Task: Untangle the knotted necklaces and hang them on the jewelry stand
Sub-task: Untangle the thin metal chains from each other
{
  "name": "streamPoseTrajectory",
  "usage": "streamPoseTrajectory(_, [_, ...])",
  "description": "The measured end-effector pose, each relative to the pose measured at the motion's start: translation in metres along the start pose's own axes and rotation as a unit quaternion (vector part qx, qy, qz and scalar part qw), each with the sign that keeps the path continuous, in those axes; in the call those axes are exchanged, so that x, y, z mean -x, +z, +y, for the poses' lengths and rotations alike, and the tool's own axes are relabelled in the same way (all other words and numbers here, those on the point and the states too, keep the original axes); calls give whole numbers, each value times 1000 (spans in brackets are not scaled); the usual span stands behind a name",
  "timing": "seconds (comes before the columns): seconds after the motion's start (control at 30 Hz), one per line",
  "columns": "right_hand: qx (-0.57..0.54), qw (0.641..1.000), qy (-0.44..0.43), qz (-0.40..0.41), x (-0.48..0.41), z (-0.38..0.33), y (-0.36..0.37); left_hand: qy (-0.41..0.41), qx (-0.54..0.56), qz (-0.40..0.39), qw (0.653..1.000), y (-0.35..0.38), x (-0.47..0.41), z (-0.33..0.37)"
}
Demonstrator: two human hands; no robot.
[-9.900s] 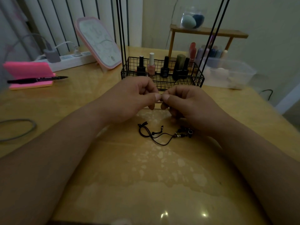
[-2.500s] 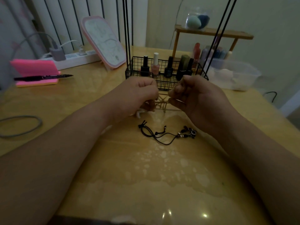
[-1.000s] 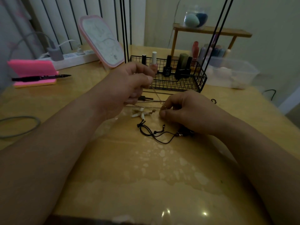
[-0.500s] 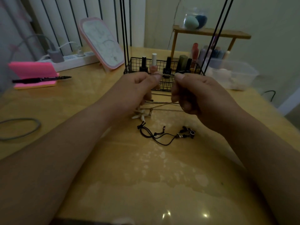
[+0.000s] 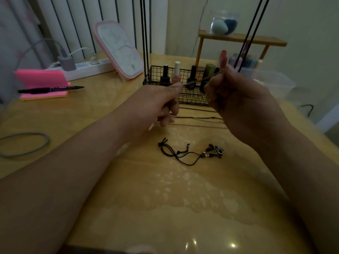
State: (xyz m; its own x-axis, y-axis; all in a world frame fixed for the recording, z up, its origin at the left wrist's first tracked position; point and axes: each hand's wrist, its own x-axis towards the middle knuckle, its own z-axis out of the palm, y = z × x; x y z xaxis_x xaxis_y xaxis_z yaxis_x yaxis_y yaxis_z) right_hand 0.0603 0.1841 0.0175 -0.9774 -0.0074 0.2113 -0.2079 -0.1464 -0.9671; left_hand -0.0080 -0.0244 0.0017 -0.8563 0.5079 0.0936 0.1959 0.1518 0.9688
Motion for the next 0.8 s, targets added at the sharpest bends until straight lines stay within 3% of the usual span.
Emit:
streamPoseTrajectory(0.13, [59,997,21,49,-2,0,-3,19,-107,86,990,-4,-3,-4])
streamPoseTrajectory(0.3, [-147,984,39,89,-1,-7,-9,19,-135,154,979,-21,-10,-8])
streamPoseTrajectory(0.43, [-193,976,69,79,-5,-9,-18,13,-132,141,981,-23,-11,-12])
streamPoseTrajectory(0.67, [-63,989,134,-5,-7,-5,-28,-1,-55,121,991,-24,-5,-1])
streamPoseTrajectory(0.8, [189,972,139,-19,-4,1,-22,-61,94,15,994,-24,-2,6])
